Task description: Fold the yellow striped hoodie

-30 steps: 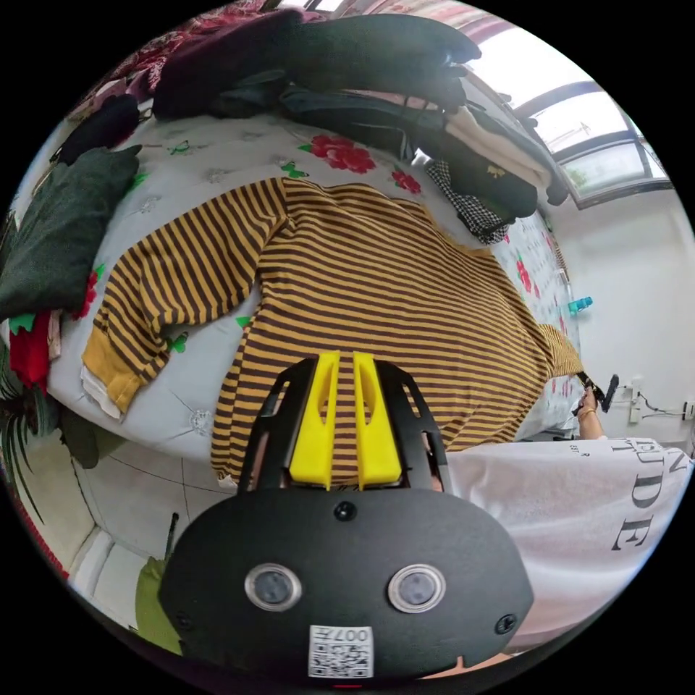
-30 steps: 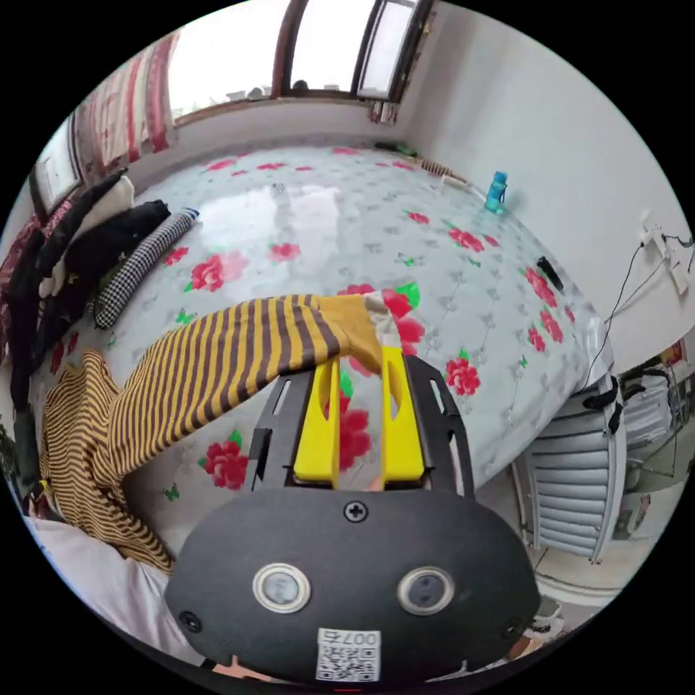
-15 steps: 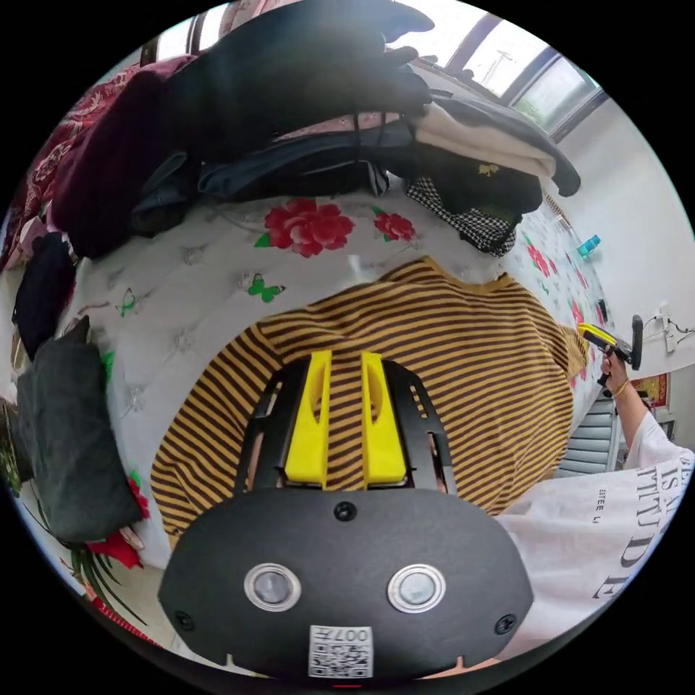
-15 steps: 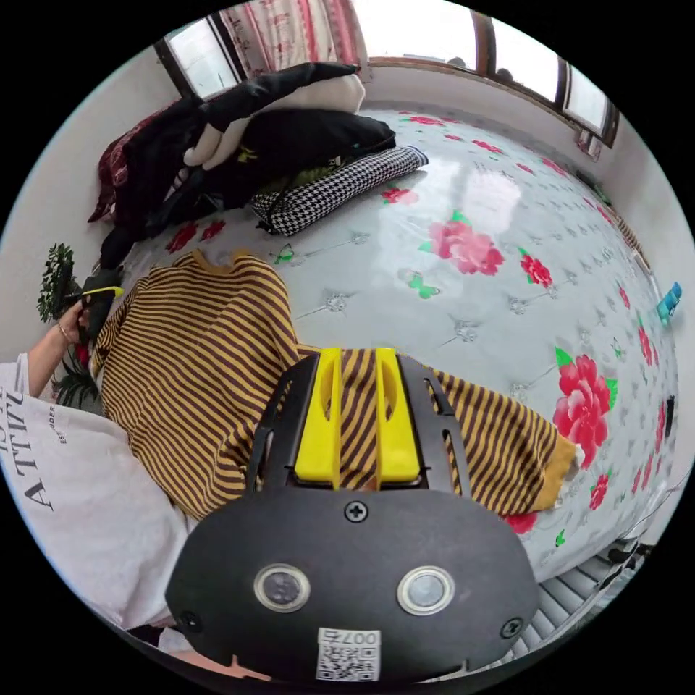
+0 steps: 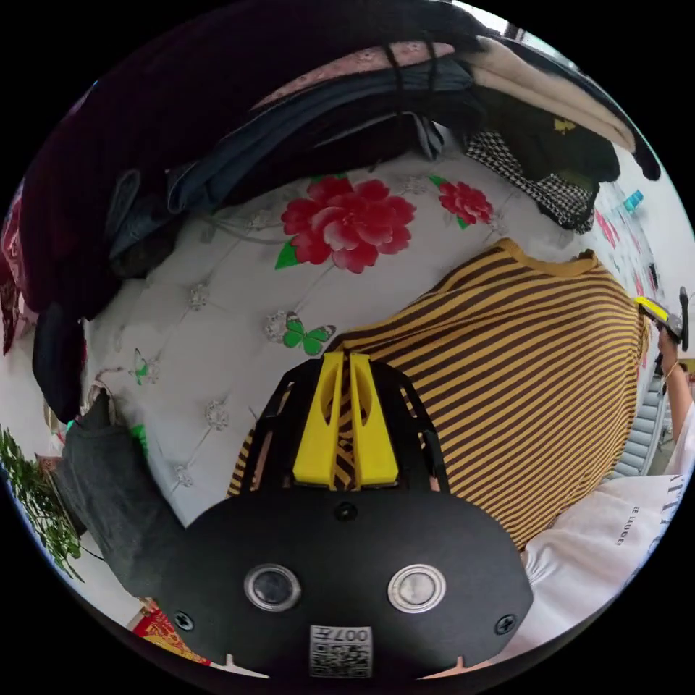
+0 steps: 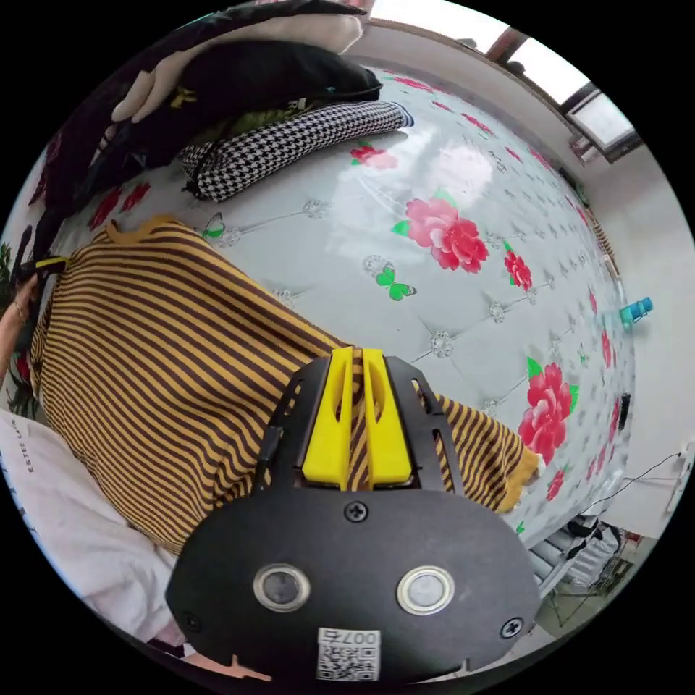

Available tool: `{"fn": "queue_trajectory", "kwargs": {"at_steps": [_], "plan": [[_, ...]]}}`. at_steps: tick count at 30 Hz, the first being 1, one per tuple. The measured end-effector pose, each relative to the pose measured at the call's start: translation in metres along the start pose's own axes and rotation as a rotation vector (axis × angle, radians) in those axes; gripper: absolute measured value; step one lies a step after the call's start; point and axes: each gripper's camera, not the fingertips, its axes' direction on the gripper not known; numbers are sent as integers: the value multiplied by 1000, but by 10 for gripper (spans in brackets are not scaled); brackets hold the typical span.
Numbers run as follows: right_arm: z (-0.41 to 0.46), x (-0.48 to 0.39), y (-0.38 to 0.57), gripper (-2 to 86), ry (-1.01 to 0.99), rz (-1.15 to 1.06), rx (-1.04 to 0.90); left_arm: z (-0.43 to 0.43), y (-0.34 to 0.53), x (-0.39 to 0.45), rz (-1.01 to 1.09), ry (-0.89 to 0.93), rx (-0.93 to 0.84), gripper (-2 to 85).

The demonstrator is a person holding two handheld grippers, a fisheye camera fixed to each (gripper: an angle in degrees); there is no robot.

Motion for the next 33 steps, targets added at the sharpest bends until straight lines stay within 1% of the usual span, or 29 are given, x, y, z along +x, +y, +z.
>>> {"fn": "queue_trajectory", "kwargs": {"at_steps": [1, 3, 4, 6, 7, 9, 11, 13, 15, 17, 20, 24, 26, 29, 33], "plan": [[3, 6, -3, 6, -35, 35, 3, 3, 0, -6, -26, 38, -2, 0], [28, 23, -16, 8, -175, 154, -60, 7, 5, -22, -104, 143, 37, 17], [25, 27, -16, 8, -188, 172, -15, 7, 7, -23, -102, 151, 44, 24], [14, 44, -15, 12, -276, 257, 40, 3, 15, -20, -83, 149, 71, 44], [8, 48, -12, 15, -280, 271, 62, 0, 18, -20, -86, 138, 82, 43], [-26, 61, 11, 29, -328, 292, 181, -20, 38, -23, -151, 88, 147, 47], [-43, 66, 35, 43, -385, 283, 205, -36, 59, -23, -176, 110, 189, 57], [-46, 64, 62, 57, -450, 250, 160, -46, 85, -19, -191, 158, 211, 67], [-40, 54, 106, 70, -511, 229, 69, -51, 125, -4, -172, 240, 178, 78], [-37, 44, 143, 77, -542, 225, 27, -51, 160, 12, -155, 245, 124, 79], [-35, 27, 202, 83, -528, 234, -36, -51, 221, 36, -136, 224, 42, 76], [-24, 8, 266, 88, -543, 293, -110, -48, 291, 56, -134, 225, -26, 72], [-19, 2, 282, 89, -546, 313, -112, -50, 310, 67, -100, 212, -32, 72], [-6, -7, 291, 91, -535, 310, -126, -49, 330, 90, 32, 166, -22, 80], [15, -12, 283, 87, -549, 299, -173, -30, 342, 120, 177, 120, -66, 87]]}}
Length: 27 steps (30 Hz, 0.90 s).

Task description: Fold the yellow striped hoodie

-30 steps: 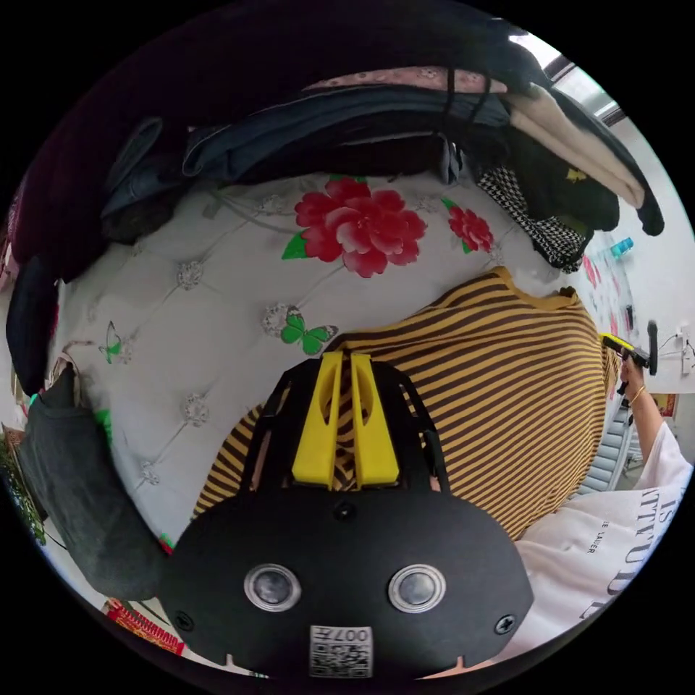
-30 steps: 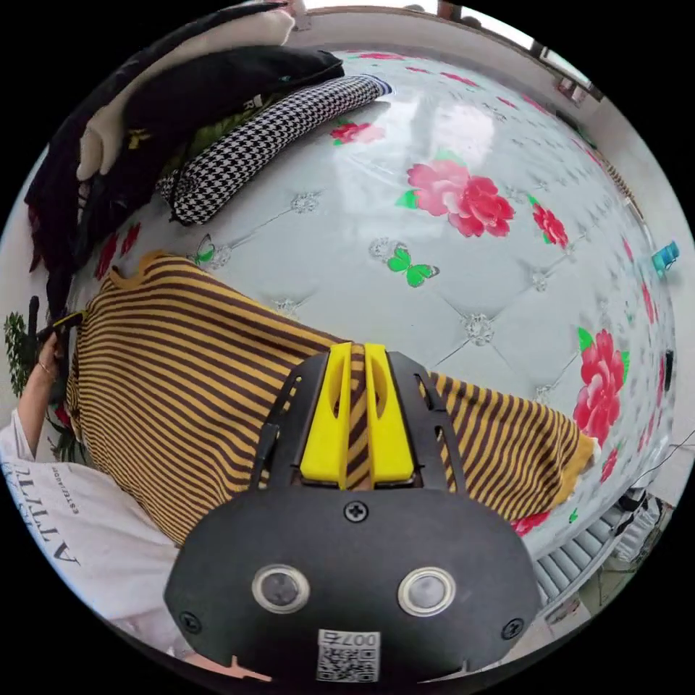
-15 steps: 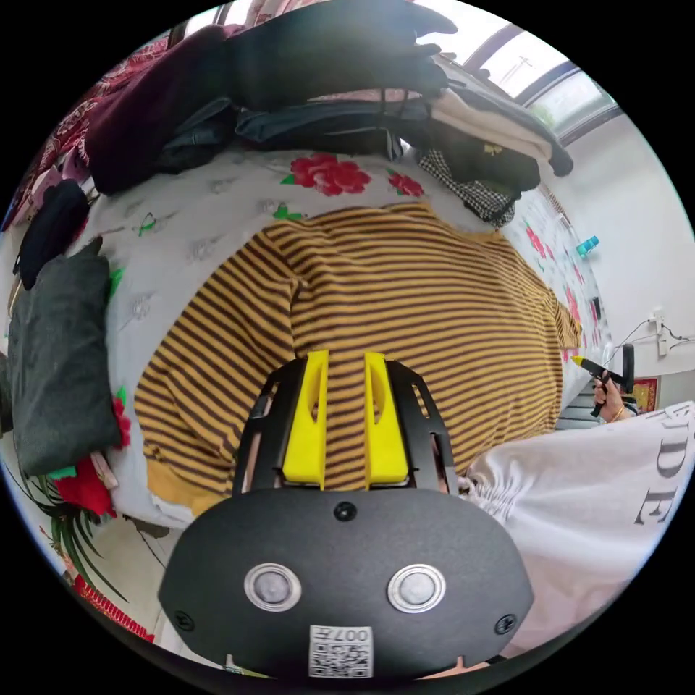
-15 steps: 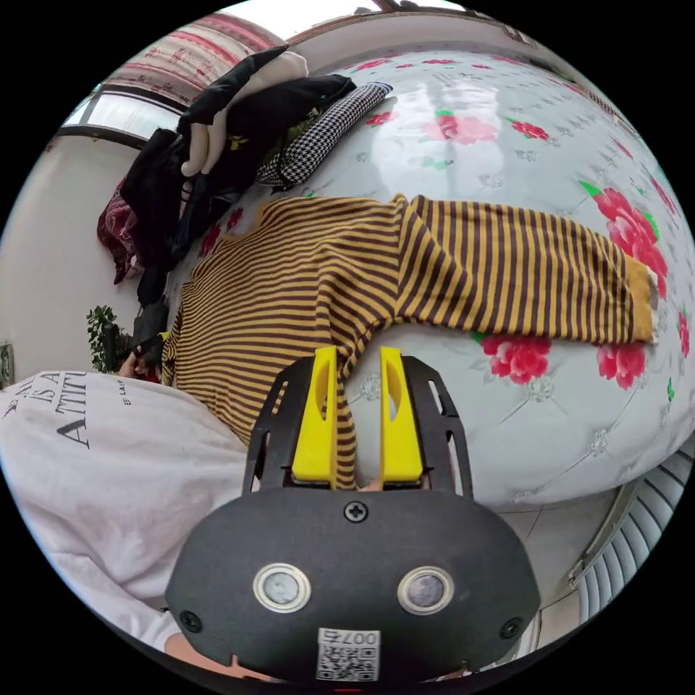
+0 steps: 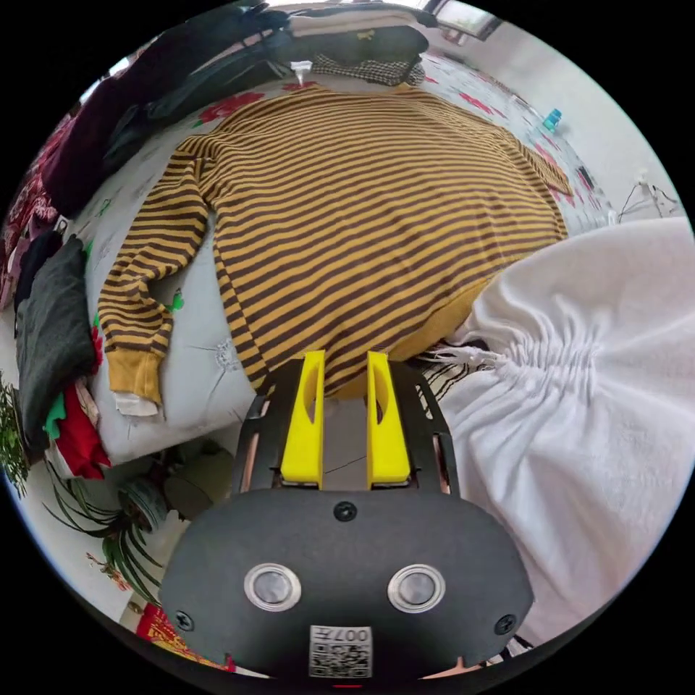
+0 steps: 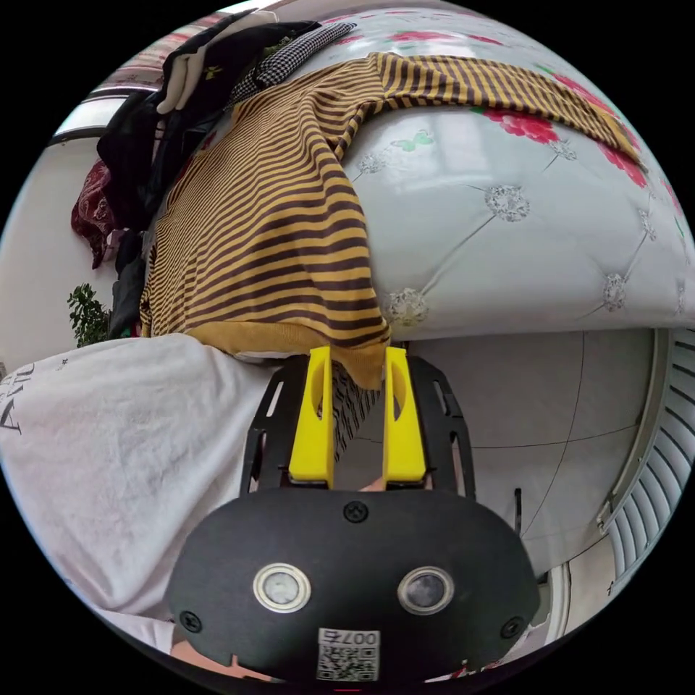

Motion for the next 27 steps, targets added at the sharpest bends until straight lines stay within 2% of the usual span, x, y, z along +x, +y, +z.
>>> {"fn": "queue_trajectory", "kwargs": {"at_steps": [3, 7, 10, 14, 17, 18, 20, 21, 23, 27], "plan": [[9, -5, -12, 76, 31, -23, -20, 17, 0, 8, 54, -121, -18, 72], [12, -12, -24, 54, 87, -62, -37, 11, 3, -2, 105, -109, -18, 12], [-1, -20, -25, 35, 129, -124, -25, -5, 10, -30, 62, 63, 19, -6], [-70, -47, 0, 23, 93, -285, 129, -69, 52, -96, -94, 392, 304, -9], [-95, -62, 19, 31, 62, -405, 156, -91, 83, -134, -182, 343, 386, -9], [-85, -59, 18, 38, 23, -419, 128, -79, 87, -146, -191, 364, 348, -9], [-54, -46, 8, 60, -45, -388, 41, -56, 87, -157, -213, 383, 243, -9], [-28, -37, 1, 76, -78, -358, -62, -49, 88, -160, -209, 378, 221, -9], [-3, -25, -3, 95, -120, -327, -135, -50, 91, -166, -228, 367, 230, -8], [9, 15, 3, 115, -180, -192, -19, -74, 105, -186, -344, 305, 312, 4]]}}
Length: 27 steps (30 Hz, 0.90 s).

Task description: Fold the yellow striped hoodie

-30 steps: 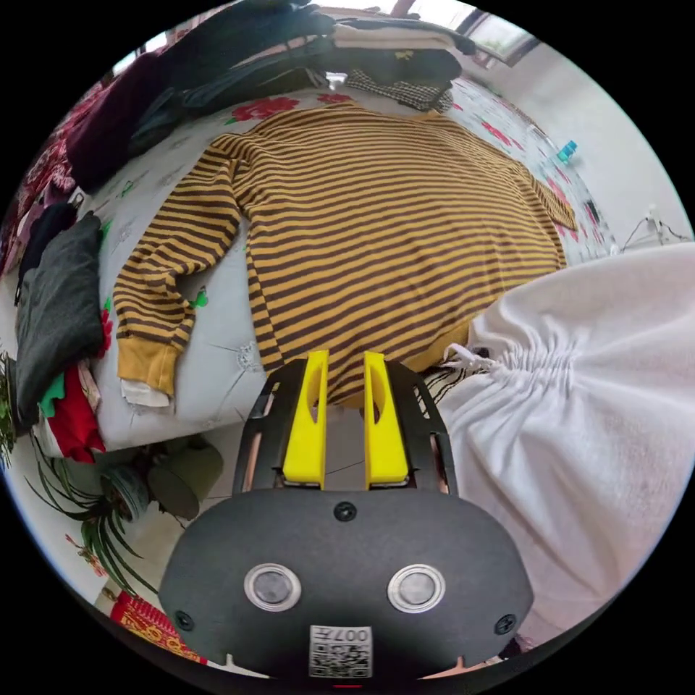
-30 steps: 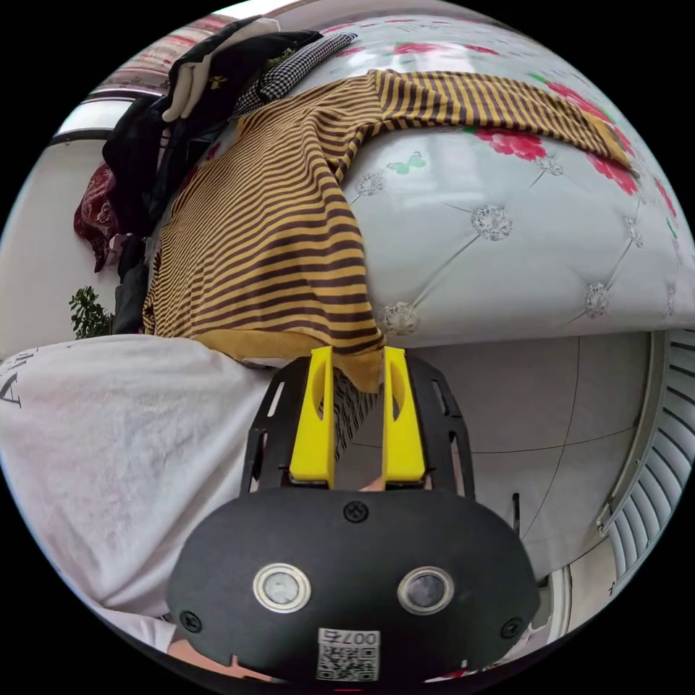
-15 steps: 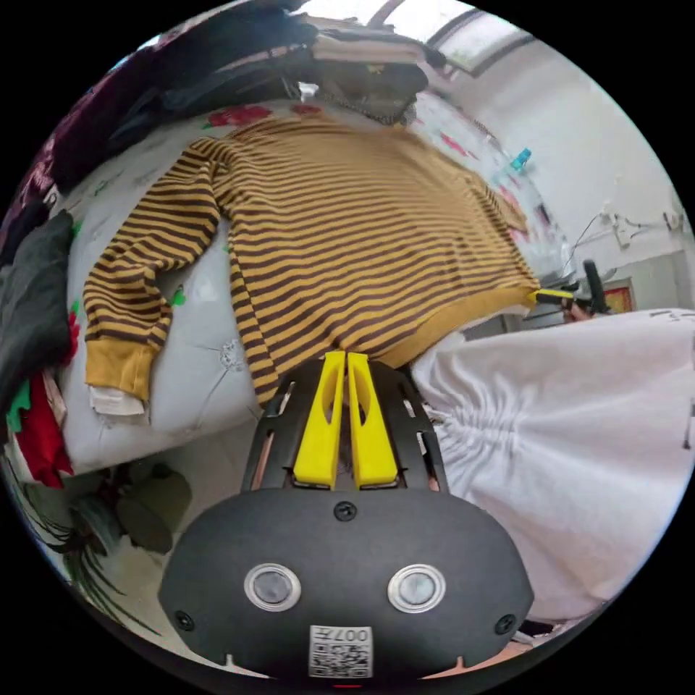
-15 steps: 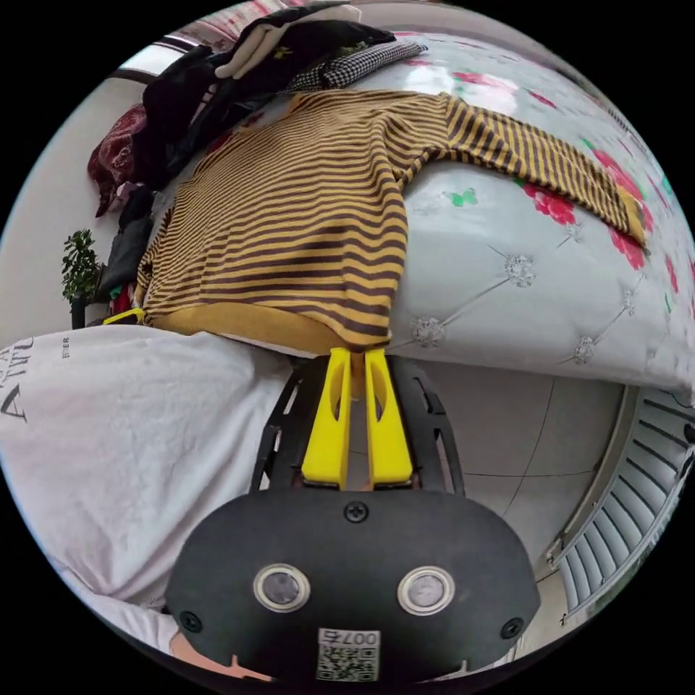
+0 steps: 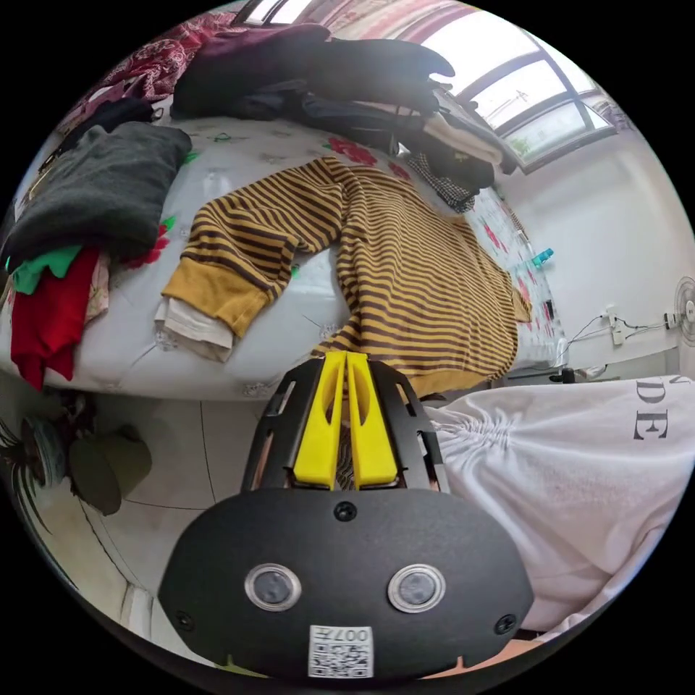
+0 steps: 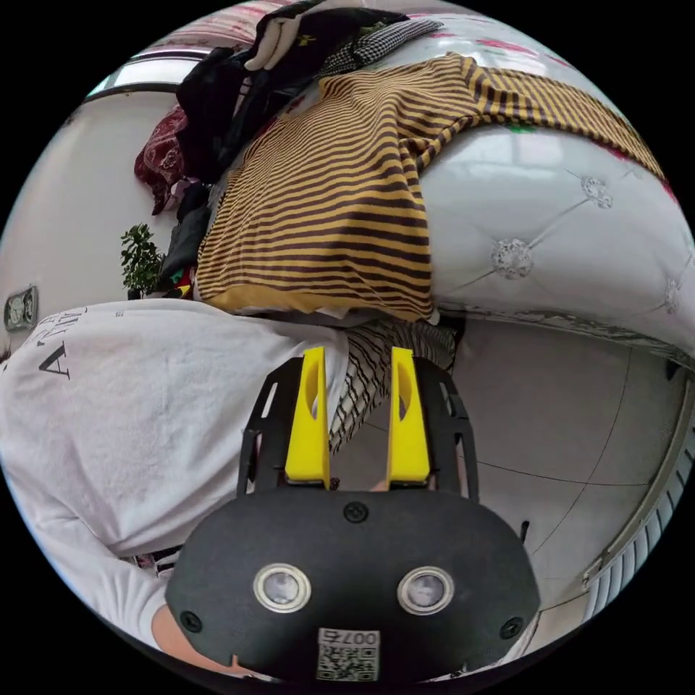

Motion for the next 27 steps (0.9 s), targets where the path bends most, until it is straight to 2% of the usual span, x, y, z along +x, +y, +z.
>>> {"fn": "queue_trajectory", "kwargs": {"at_steps": [4, 7, 9, 11, 12, 16, 18, 22, 25, 27], "plan": [[10, 50, 8, 122, -34, 137, 111, -1, -11, 2, 34, 21, -38, 80], [38, 86, 2, 121, -91, 202, 133, 39, -25, 23, 104, -6, -241, 100], [68, 106, -9, 113, -117, 215, 110, 75, -32, 42, 171, -181, -382, 66], [90, 114, -20, 94, -147, 212, 77, 79, -40, 53, 215, -328, -409, 47], [101, 115, -26, 77, -156, 194, 61, 82, -46, 56, 253, -329, -461, 28], [100, 101, -35, 25, -141, 110, 43, 65, -58, 42, 290, -170, -532, 2], [73, 83, -16, 10, -173, 6, 25, 29, -64, 14, 193, 35, -461, -4], [15, 86, 17, 1, -379, -38, 22, -11, -72, -27, 49, 290, -325, -7], [-50, 108, 4, -1, -466, -21, 188, -11, -112, -51, -3, 412, -252, -7], [-109, 108, -43, -2, -476, -83, 317, -15, -177, -47, 38, 527, -173, -7]]}}
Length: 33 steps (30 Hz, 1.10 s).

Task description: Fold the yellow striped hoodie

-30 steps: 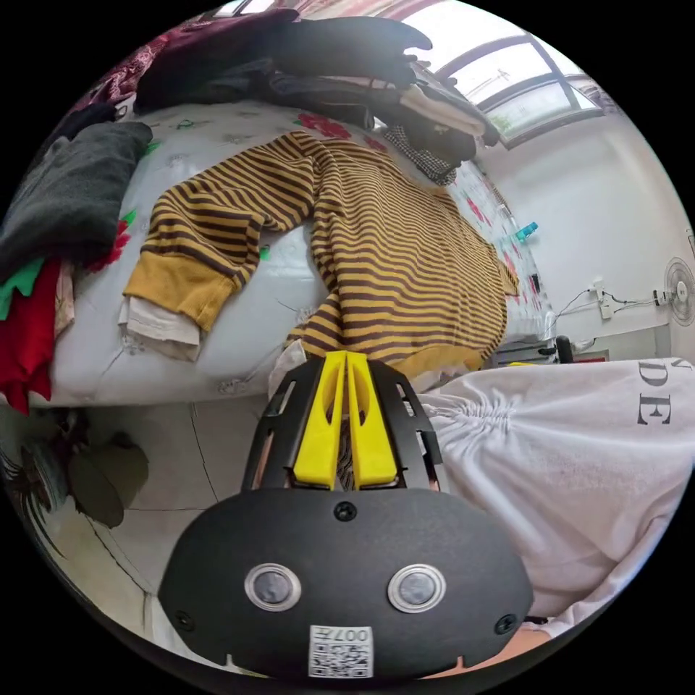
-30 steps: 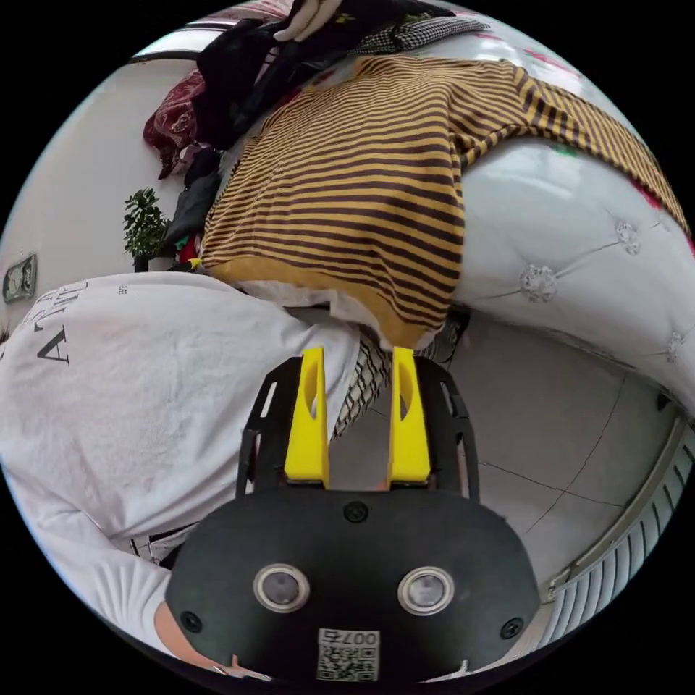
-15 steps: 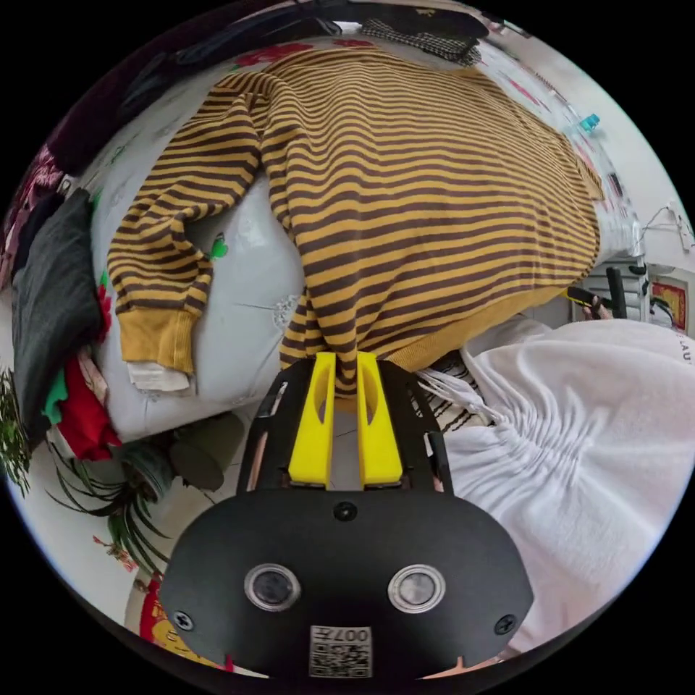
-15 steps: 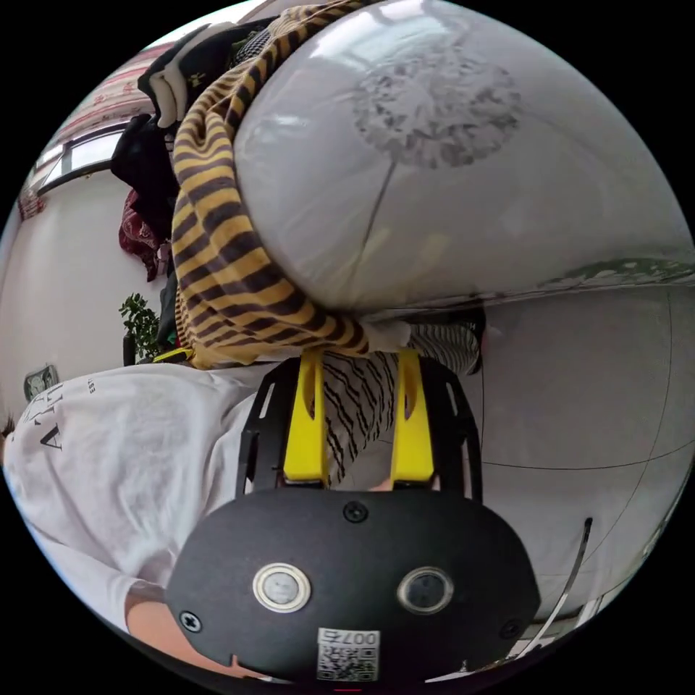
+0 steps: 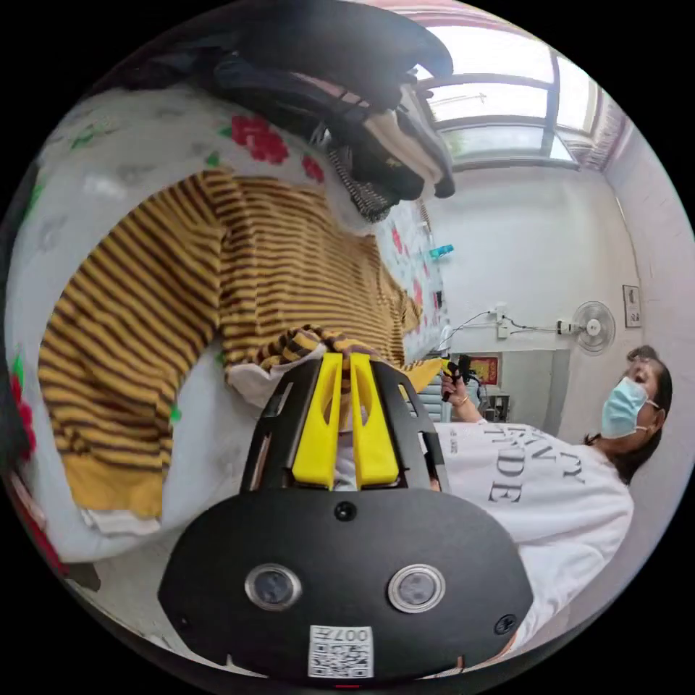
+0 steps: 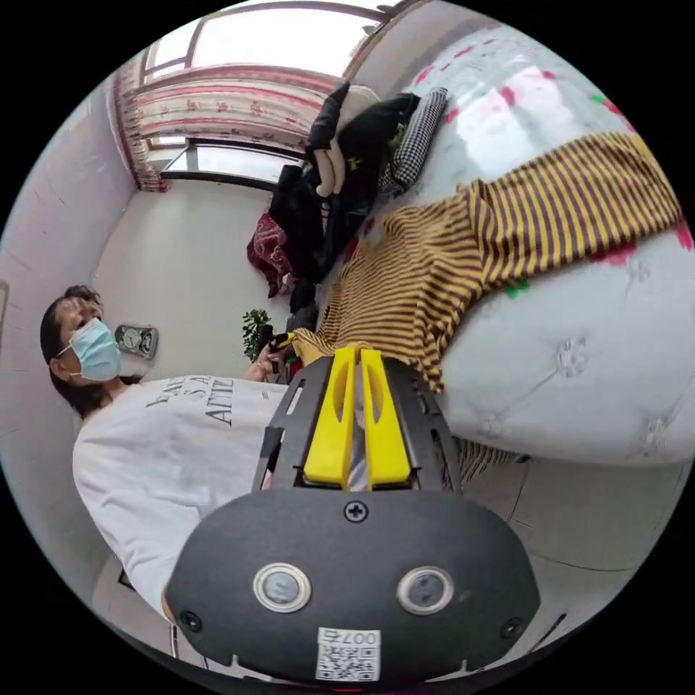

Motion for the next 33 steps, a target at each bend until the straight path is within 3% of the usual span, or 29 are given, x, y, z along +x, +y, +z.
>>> {"fn": "queue_trajectory", "kwargs": {"at_steps": [6, 9, 11, 16, 21, 33], "plan": [[-67, -166, -122, -2, 150, -440, 275, -79, -113, 128, 318, 61, 207, -7], [-99, -231, -99, -1, 94, -654, 454, -112, -102, 188, 465, -20, 238, -7], [-114, -241, -75, 0, 47, -682, 511, -116, -84, 201, 506, -93, 222, -7], [-52, -170, -50, 18, 459, -336, 289, -57, -55, 140, 361, -211, 70, -7], [65, -72, -59, 63, 447, -125, 24, -3, -28, 16, -47, -116, 67, -8], [191, -5, -232, 76, 539, -92, -94, 14, -17, 1, -226, -126, 202, -10]]}}
